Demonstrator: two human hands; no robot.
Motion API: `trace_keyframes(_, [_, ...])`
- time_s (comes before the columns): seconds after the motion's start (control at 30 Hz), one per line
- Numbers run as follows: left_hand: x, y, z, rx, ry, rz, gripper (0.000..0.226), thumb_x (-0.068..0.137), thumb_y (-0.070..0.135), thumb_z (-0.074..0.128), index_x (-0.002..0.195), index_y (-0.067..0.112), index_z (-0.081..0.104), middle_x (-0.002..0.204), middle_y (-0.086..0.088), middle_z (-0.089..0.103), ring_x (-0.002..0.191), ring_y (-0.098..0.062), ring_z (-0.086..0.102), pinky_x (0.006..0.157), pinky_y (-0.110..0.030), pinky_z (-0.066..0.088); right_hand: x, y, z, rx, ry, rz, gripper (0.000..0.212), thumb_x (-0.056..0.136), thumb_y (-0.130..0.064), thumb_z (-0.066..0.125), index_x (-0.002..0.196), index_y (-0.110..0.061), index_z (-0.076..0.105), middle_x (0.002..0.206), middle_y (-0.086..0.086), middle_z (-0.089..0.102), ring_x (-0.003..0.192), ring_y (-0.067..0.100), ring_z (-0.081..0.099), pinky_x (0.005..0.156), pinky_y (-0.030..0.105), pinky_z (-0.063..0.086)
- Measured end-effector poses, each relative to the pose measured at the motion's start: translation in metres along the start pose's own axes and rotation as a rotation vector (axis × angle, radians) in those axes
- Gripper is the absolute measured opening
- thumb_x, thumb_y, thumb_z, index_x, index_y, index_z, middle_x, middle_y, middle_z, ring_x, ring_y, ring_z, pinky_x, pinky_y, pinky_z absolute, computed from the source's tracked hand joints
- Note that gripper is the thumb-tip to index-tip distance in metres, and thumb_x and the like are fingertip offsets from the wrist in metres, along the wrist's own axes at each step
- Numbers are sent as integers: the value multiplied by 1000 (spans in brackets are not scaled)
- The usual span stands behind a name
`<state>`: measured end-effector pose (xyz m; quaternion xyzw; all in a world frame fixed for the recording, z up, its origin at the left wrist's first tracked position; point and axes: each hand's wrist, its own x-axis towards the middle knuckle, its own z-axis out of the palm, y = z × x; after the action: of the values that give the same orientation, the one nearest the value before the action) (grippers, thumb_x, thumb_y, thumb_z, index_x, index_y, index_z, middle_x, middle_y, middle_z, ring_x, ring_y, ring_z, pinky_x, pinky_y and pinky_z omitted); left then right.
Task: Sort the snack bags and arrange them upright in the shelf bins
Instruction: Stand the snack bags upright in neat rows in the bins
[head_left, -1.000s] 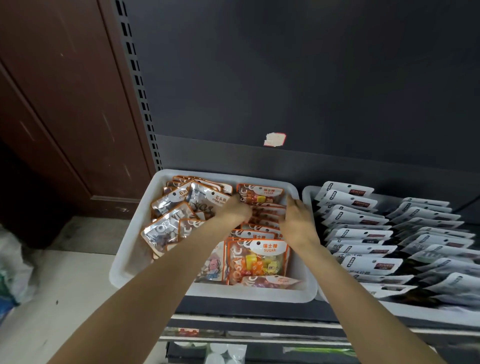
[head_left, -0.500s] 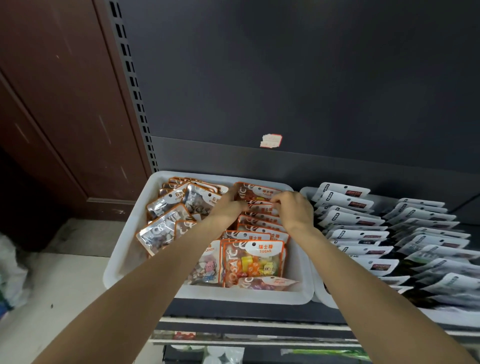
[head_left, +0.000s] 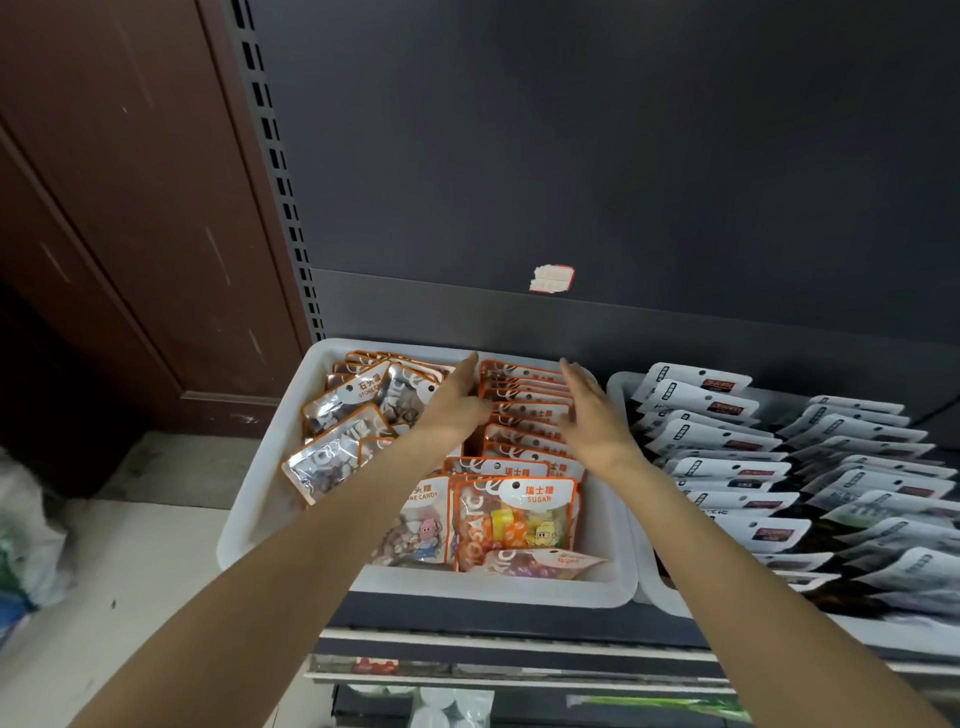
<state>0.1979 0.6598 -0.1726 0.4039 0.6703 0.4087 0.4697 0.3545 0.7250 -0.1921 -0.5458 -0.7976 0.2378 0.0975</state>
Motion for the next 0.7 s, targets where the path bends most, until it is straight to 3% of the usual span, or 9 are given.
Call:
trace_keyframes(0.1, [-7, -5, -9, 236, 45, -6, 41, 98, 5, 41, 138, 13, 43, 137, -9, 51, 121, -27, 52, 98, -33, 42, -9, 9, -7, -46, 112, -3, 50, 97, -8, 44, 145, -16, 34, 146, 8, 38, 134, 23, 37, 108, 33, 33])
trace_keyframes(0.2, [-11, -10, -8, 403, -65, -62, 39, 98, 16, 44, 137, 12, 42, 134, -9, 53, 118, -25, 53, 91, -27, 40, -13, 13, -7, -170, -6, 1, 45, 97, -12, 44, 142, -18, 39, 140, 8, 45, 130, 23, 40, 104, 37, 39])
trace_keyframes(0.27, [-11, -10, -3, 376, -115, -60, 33, 97, 25, 50, 128, 15, 48, 124, -6, 60, 109, -22, 60, 90, -27, 45, -11, 11, -4, -238, -65, -23, 43, 98, -16, 45, 141, -18, 40, 139, 6, 45, 130, 22, 38, 104, 37, 38])
trace_keyframes(0.37, [-10, -9, 5, 344, -101, -4, 24, 95, 30, 54, 117, 21, 53, 118, -3, 64, 102, -19, 62, 89, -29, 48, -8, 6, -3, -281, -22, -22, 33, 96, -18, 50, 128, -19, 54, 129, 5, 52, 120, 23, 47, 94, 36, 44])
trace_keyframes(0.43, [-12, -13, 6, 318, -86, 32, 25, 94, 23, 55, 119, 21, 55, 117, -4, 65, 104, -22, 62, 96, -39, 49, -7, 5, -4, -316, -7, -7, 23, 95, -16, 53, 115, -21, 63, 121, 5, 57, 110, 24, 54, 85, 34, 47])
trace_keyframes(0.5, [-17, -17, 6, 267, -110, 52, 38, 91, 10, 55, 125, 24, 53, 113, -4, 66, 100, -23, 64, 92, -45, 52, -14, 5, -3, -376, 33, -14, 20, 94, -13, 50, 106, -22, 64, 115, 5, 61, 102, 27, 58, 76, 32, 46])
trace_keyframes(0.57, [-23, -18, 4, 196, -122, 71, 53, 89, 1, 54, 135, 26, 47, 122, -2, 63, 102, -19, 64, 89, -38, 54, -22, 8, -1, -359, 142, -52, 16, 95, -14, 50, 103, -18, 62, 109, 5, 62, 95, 27, 59, 70, 30, 44])
trace_keyframes(0.63, [-24, -17, 3, 100, -107, 75, 62, 88, -3, 54, 142, 25, 39, 134, 3, 55, 111, -14, 60, 85, -25, 54, -30, 14, 0, -279, 247, -73, 17, 95, -16, 51, 109, -14, 62, 108, 8, 61, 96, 28, 59, 74, 33, 48])
trace_keyframes(0.7, [-25, -13, 6, 110, -106, 65, 56, 90, 4, 57, 140, 23, 41, 133, 0, 57, 113, -17, 59, 86, -24, 53, -32, 16, -1, -270, 222, -67, 24, 96, -16, 49, 118, -13, 60, 114, 9, 59, 105, 28, 55, 82, 37, 49])
